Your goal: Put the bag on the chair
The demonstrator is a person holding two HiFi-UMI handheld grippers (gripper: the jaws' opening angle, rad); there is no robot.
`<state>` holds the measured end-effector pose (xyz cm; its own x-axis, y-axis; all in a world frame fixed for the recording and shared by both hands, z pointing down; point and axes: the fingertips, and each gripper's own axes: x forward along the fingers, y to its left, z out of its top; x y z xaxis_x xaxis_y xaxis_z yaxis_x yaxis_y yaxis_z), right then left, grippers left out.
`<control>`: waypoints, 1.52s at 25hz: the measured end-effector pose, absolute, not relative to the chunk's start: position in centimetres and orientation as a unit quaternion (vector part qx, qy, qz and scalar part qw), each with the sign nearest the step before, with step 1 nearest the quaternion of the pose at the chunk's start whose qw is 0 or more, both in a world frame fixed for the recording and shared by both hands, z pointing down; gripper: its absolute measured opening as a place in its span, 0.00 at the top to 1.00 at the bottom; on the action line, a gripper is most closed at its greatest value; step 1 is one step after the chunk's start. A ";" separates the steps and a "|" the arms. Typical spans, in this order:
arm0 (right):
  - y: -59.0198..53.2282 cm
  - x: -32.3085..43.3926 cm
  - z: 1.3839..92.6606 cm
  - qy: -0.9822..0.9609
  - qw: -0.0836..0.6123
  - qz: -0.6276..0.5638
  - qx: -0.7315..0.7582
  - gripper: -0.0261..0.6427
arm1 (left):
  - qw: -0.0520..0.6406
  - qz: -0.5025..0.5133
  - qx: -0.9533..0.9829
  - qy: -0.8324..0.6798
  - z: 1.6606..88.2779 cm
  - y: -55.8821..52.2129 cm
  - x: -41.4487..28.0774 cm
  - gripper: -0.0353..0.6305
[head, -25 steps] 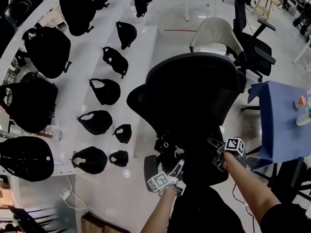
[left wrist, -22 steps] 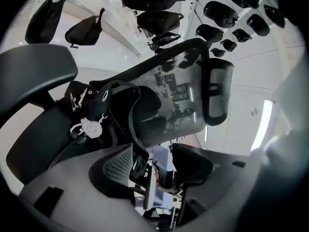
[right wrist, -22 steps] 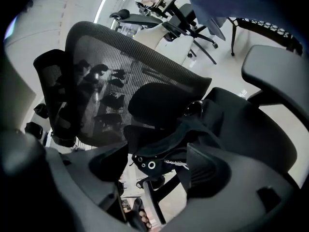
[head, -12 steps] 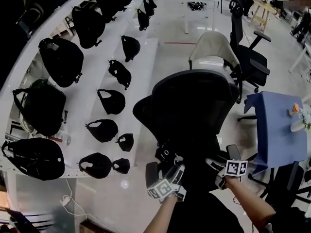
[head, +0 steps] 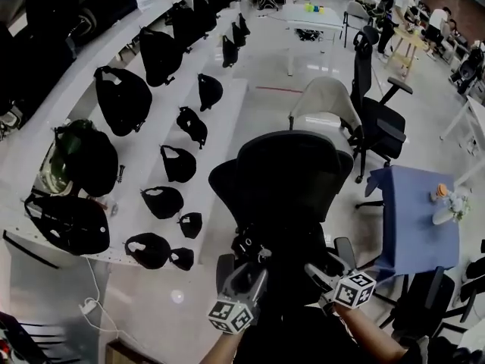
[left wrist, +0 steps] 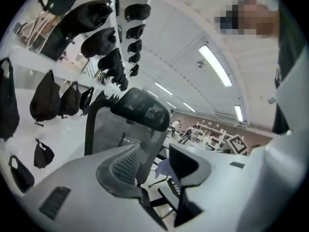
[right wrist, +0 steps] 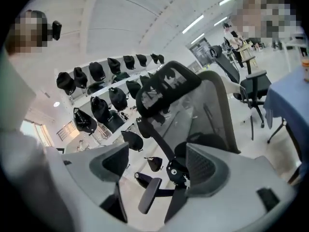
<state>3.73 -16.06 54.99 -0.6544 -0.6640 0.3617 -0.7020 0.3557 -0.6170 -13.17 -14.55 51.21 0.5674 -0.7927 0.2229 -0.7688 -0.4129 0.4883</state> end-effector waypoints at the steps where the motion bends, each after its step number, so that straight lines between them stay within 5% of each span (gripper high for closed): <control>1: -16.1 3.9 53.7 -0.830 0.027 0.369 0.417 0.43 | 0.267 -0.023 0.843 -0.466 50.1 -14.2 -13.1 0.66; 5: -15.9 3.3 49.7 -0.855 0.044 0.308 0.415 0.49 | 0.245 -0.027 0.836 -0.491 47.3 -13.3 -13.7 0.68; 13: -16.6 2.5 47.0 -0.856 0.052 0.268 0.438 0.70 | 0.204 0.006 0.833 -0.513 44.5 -13.0 -14.6 0.89; 22: -18.5 4.1 45.2 -0.847 0.048 0.228 0.478 0.94 | 0.182 0.017 0.826 -0.533 43.9 -13.9 -16.2 0.92; 38: -19.5 5.3 44.3 -0.832 0.068 0.177 0.521 0.96 | 0.171 0.019 0.816 -0.552 43.4 -15.5 -18.4 0.92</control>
